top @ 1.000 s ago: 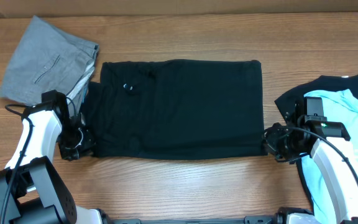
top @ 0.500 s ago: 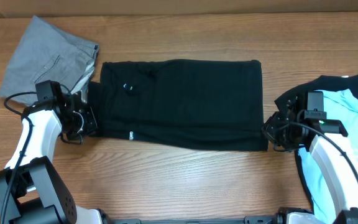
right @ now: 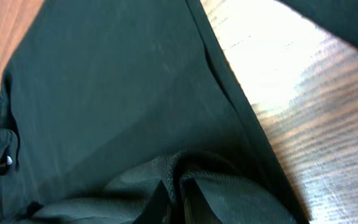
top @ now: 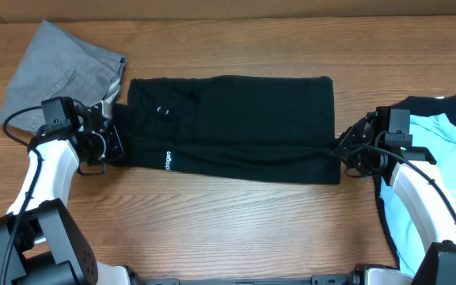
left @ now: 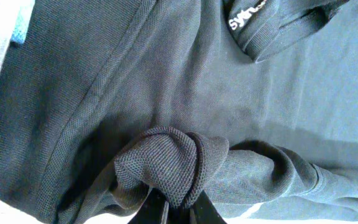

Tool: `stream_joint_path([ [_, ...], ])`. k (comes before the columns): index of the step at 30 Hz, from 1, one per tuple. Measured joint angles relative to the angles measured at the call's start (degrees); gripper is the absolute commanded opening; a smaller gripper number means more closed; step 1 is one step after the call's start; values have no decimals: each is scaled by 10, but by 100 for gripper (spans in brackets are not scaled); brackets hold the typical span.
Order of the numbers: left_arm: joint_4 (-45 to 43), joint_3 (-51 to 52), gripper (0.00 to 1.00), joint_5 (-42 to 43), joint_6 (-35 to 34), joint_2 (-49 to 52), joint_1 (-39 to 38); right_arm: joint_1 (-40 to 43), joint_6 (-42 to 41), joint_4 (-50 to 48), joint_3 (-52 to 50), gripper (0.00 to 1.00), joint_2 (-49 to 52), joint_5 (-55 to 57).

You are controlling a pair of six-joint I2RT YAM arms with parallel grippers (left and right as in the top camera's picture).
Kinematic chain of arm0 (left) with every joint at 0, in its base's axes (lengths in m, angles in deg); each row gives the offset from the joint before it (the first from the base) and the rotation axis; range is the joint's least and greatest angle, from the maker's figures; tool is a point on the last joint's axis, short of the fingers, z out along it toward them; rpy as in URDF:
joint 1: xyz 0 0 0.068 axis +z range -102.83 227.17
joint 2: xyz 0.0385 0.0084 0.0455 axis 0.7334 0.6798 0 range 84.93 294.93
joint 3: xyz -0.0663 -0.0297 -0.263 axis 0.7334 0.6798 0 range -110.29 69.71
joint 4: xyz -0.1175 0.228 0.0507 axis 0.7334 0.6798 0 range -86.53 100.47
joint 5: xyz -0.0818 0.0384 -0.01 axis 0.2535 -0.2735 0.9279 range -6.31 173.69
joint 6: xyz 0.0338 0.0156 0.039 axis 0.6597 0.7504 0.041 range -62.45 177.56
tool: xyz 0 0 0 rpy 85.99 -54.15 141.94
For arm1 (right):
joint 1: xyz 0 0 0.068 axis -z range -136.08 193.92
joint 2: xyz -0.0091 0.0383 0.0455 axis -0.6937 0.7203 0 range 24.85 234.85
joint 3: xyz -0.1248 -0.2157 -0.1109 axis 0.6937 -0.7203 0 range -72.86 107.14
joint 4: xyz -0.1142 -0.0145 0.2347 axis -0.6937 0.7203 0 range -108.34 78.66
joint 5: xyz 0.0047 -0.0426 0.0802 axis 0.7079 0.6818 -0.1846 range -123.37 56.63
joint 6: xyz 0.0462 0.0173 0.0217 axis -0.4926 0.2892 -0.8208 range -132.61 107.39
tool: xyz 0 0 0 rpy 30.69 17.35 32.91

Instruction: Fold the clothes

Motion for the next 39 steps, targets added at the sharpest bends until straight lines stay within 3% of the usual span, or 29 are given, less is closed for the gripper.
stream_joint_path([
  [11, 7, 0, 18, -25, 2, 0, 0, 0, -9, -48, 0, 4, 9, 0],
  [13, 4, 0, 29, -26, 2, 0, 0, 0, -11, -55, 0, 15, 15, 0],
  [15, 0, 0, 49, -28, 2, 0, 0, 0, -11, -62, 0, 47, 23, 0],
  [17, -1, 0, 58, -30, 5, 0, 0, 0, -14, -73, 0, 52, 28, 1],
  [19, 0, 0, 61, -30, 7, 0, 0, 0, -8, -81, 0, 54, 30, 1],
  [25, 51, -2, 59, -32, 24, 0, 0, 0, 26, -53, 0, 58, 22, 2],
  [31, 134, -27, 55, -32, 62, 0, 0, 0, 70, 35, 6, 62, -25, 2],
  [35, 151, -35, 47, -16, 88, 0, -5, 1, 79, 72, 10, 60, -32, 2],
  [39, 148, -36, 26, -3, 100, 0, -27, 1, 82, 95, 10, 58, -32, 2],
])
